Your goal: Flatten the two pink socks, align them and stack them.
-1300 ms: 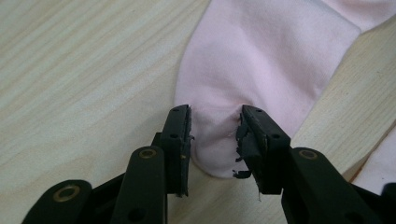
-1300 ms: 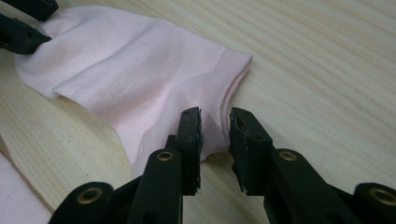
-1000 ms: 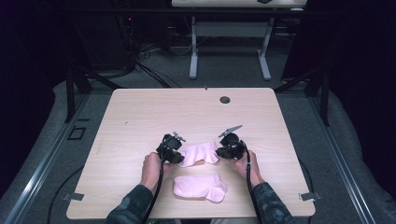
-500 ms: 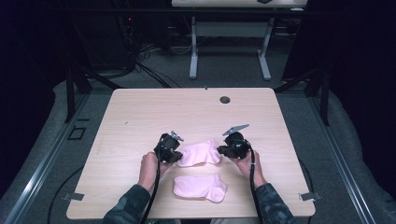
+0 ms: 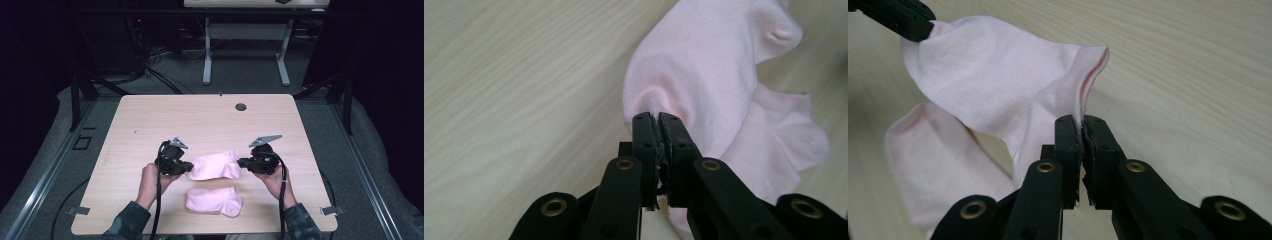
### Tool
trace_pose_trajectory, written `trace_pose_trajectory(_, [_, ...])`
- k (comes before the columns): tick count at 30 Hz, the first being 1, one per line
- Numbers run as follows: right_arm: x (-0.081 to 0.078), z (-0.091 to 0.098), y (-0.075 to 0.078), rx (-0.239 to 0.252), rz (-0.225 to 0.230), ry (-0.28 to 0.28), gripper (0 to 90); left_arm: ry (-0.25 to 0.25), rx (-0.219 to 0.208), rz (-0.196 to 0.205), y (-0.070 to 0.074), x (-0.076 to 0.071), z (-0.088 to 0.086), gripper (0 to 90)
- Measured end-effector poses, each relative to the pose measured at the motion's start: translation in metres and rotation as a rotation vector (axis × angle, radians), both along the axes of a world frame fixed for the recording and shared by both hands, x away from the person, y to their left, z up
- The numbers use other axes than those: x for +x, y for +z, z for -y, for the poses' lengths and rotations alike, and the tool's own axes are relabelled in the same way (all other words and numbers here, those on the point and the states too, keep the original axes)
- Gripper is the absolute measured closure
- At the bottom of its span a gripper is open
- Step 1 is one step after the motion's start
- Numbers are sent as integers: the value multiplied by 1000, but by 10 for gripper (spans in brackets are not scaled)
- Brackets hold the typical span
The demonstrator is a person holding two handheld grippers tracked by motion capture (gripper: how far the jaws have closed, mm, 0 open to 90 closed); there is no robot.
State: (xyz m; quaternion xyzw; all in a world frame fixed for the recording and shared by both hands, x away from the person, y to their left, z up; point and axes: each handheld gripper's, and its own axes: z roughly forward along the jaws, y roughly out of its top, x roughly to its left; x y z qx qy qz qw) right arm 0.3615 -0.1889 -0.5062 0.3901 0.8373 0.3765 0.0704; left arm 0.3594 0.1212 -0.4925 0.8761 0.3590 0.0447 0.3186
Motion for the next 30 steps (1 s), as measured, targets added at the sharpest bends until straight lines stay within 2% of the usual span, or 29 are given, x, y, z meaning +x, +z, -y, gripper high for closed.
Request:
trace_pose_trajectory(3, [-16, 7, 8, 23, -11, 6, 857, -5, -13, -12, 4, -7, -2, 867])
trace_pose_trajectory(4, [-21, 9, 10, 29, -17, 12, 857, -23, -20, -31, 6, -14, -5, 866])
trace_pose_trajectory(8, [-41, 14, 13, 52, -49, 33, 856, -42, -28, -75, 3, -28, -9, 866])
trace_pose_trajectory(12, [-57, 14, 8, 59, -86, 41, 855, -51, -31, -114, -4, -36, -10, 866])
trace_pose_trajectory(13, [-59, 13, 6, 47, -97, 47, 854, -52, -33, -121, -5, -38, -11, 865])
trace_pose_trajectory(19, [-74, 13, -2, 103, -135, 55, 851, -50, -48, -157, -13, -44, -16, 863])
trace_pose_trajectory(21, [-74, 12, -4, 91, -144, 60, 851, -46, -44, -165, -17, -44, -15, 861])
trace_pose_trajectory(22, [-72, 8, -14, 57, -168, 59, 848, -58, -10, -173, -27, -45, -12, 860])
trace_pose_trajectory(23, [-72, 8, -14, 57, -168, 59, 848, -58, -10, -173, -27, -45, -12, 858])
trace_pose_trajectory(24, [-70, 4, -26, 19, -181, 47, 843, -52, 25, -169, -34, -46, -9, 855])
trace_pose_trajectory(25, [-70, 4, -26, 19, -181, 47, 843, -46, 38, -167, -39, -46, -7, 855])
trace_pose_trajectory(26, [-68, -1, -36, -28, -184, 39, 835, -41, 56, -179, -50, -45, -4, 842])
trace_pose_trajectory(27, [-68, -1, -36, -28, -184, 39, 835, -41, 56, -179, -50, -45, -4, 816])
trace_pose_trajectory(28, [-68, -5, -44, -63, -185, 37, 830, -41, 79, -175, -56, -46, -1, 809])
trace_pose_trajectory(30, [-69, -6, -48, -74, -175, 38, 822, -34, 104, -155, -58, -47, 0, 769])
